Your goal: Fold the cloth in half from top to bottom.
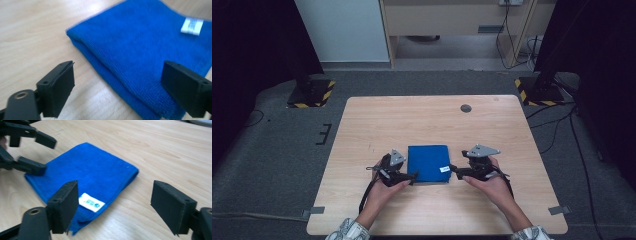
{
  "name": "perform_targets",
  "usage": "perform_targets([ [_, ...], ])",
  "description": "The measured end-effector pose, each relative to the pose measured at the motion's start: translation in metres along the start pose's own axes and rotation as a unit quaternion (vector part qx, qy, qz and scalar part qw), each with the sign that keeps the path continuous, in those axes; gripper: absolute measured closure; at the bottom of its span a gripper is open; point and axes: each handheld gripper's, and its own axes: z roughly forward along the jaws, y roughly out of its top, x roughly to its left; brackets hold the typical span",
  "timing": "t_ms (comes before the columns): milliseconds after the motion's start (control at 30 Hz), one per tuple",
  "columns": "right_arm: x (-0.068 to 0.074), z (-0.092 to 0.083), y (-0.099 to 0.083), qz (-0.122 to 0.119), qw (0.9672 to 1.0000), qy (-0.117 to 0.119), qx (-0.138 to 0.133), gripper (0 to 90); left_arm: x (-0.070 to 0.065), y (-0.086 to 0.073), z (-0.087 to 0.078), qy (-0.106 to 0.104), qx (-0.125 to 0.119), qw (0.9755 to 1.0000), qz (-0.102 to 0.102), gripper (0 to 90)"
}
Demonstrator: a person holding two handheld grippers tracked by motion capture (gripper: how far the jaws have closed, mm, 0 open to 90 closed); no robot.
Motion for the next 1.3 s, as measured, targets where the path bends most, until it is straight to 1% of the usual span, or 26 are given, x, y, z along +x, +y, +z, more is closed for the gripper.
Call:
perform_targets([
  [67, -0.002, 0.0, 0.0, -0.001, 0.9999, -0.012, -0.002, 17.7, 0.004, 0.001, -0.003, 0.002, -0.013, 0.9999, -0.01, 8.7],
  [133, -0.005, -0.001, 0.0, 0.001, 0.9998, -0.019, -0.003, 15.2, 0.009, 0.001, -0.005, 0.003, -0.018, 0.9997, -0.017, 8.0],
  [200, -0.009, -0.002, 0.001, 0.002, 0.9996, -0.028, -0.008, 13.8, 0.014, 0.001, -0.008, 0.008, -0.022, 0.9994, -0.025, 7.7],
  [267, -0.012, -0.002, 0.002, 0.009, 0.9993, -0.036, -0.009, 11.4, 0.02, 0.001, -0.01, 0.014, -0.026, 0.9989, -0.036, 6.6],
  [433, -0.015, -0.003, 0.001, 0.01, 0.9988, -0.048, -0.006, 9.9, 0.035, 0.0, -0.018, 0.025, -0.034, 0.9976, -0.055, 6.5],
  [500, -0.016, -0.004, 0.001, 0.007, 0.9986, -0.052, -0.005, 9.6, 0.042, -0.001, -0.02, 0.031, -0.036, 0.9969, -0.062, 6.6],
  [567, -0.018, -0.005, 0.001, 0.005, 0.9983, -0.058, -0.004, 9.2, 0.05, -0.001, -0.024, 0.039, -0.039, 0.9961, -0.068, 6.6],
  [633, -0.022, -0.006, 0.001, 0.004, 0.998, -0.064, -0.002, 9.1, 0.058, -0.003, -0.027, 0.046, -0.044, 0.9949, -0.078, 6.6],
  [733, -0.03, -0.011, 0.0, 0.019, 0.997, -0.075, -0.004, 9.1, 0.071, -0.007, -0.033, 0.06, -0.045, 0.9929, -0.092, 6.6],
  [800, -0.035, -0.015, 0.0, 0.024, 0.9965, -0.08, -0.007, 9.1, 0.079, -0.01, -0.037, 0.066, -0.046, 0.9921, -0.097, 6.7],
  [867, -0.04, -0.018, 0.001, 0.029, 0.9956, -0.088, -0.012, 9.1, 0.086, -0.013, -0.041, 0.073, -0.047, 0.9907, -0.105, 6.7],
  [933, -0.045, -0.021, 0.0, 0.032, 0.9947, -0.097, -0.014, 9.1, 0.094, -0.015, -0.045, 0.076, -0.049, 0.9896, -0.112, 6.9],
  [1033, -0.054, -0.025, -0.002, 0.042, 0.9931, -0.108, -0.013, 8.9, 0.103, -0.02, -0.048, 0.076, -0.044, 0.9891, -0.118, 7.0],
  [1200, -0.069, -0.029, -0.011, 0.057, 0.9909, -0.122, 0.002, 8.6, 0.112, -0.026, -0.05, 0.084, -0.031, 0.9887, -0.121, 7.2],
  [1267, -0.074, -0.029, -0.015, 0.065, 0.9895, -0.129, 0.011, 8.6, 0.113, -0.027, -0.049, 0.082, -0.026, 0.989, -0.12, 7.2],
  [1300, -0.076, -0.029, -0.018, 0.068, 0.9891, -0.13, 0.015, 8.6, 0.114, -0.027, -0.048, 0.079, -0.023, 0.9897, -0.117, 7.3],
])
